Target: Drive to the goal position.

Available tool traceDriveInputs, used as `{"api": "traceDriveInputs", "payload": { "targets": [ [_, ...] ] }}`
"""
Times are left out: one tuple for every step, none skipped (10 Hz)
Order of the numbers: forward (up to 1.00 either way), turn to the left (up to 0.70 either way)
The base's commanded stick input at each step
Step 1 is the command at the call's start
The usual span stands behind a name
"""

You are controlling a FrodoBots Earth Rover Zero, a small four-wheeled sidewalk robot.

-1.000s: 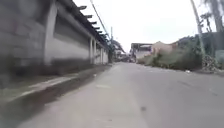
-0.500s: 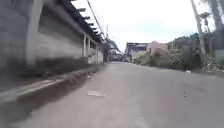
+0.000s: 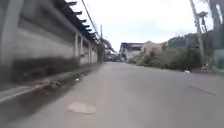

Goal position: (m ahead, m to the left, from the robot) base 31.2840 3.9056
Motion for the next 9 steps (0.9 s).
{"api": "traceDriveInputs", "payload": {
  "targets": [
    [1.00,0.00],
    [1.00,0.00],
    [1.00,0.00],
    [1.00,0.00],
    [1.00,0.00],
    [1.00,0.00],
    [1.00,0.00],
    [1.00,0.00],
    [1.00,0.00]
  ]
}}
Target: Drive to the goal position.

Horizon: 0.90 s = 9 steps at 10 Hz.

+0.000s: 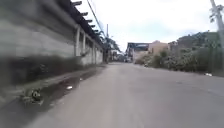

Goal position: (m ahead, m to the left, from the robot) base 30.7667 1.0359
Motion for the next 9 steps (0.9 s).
{"api": "traceDriveInputs", "payload": {
  "targets": [
    [1.00,0.00],
    [1.00,0.00],
    [1.00,0.00],
    [1.00,0.00],
    [1.00,0.00],
    [1.00,0.00],
    [1.00,0.00],
    [1.00,0.00],
    [1.00,0.00]
  ]
}}
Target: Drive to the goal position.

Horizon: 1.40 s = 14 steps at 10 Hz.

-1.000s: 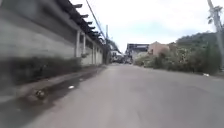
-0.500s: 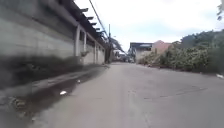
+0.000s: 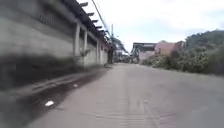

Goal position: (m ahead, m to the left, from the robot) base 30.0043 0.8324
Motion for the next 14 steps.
{"api": "traceDriveInputs", "payload": {
  "targets": [
    [1.00,-0.02],
    [1.00,-0.23],
    [1.00,-0.40],
    [1.00,-0.40],
    [1.00,-0.40],
    [1.00,-0.25],
    [1.00,-0.04],
    [1.00,0.00],
    [1.00,0.00],
    [1.00,0.00],
    [1.00,0.00],
    [1.00,0.00],
    [1.00,0.00],
    [1.00,0.00]
  ]
}}
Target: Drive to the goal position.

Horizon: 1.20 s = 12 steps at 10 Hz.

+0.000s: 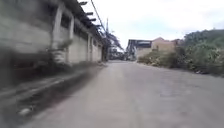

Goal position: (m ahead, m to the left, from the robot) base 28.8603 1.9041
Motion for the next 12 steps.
{"api": "traceDriveInputs", "payload": {
  "targets": [
    [1.00,0.00],
    [1.00,0.00],
    [1.00,-0.05],
    [1.00,-0.34],
    [1.00,-0.40],
    [1.00,-0.40],
    [1.00,-0.40],
    [1.00,-0.40],
    [1.00,-0.28],
    [1.00,-0.08],
    [1.00,0.00],
    [1.00,0.00]
  ]
}}
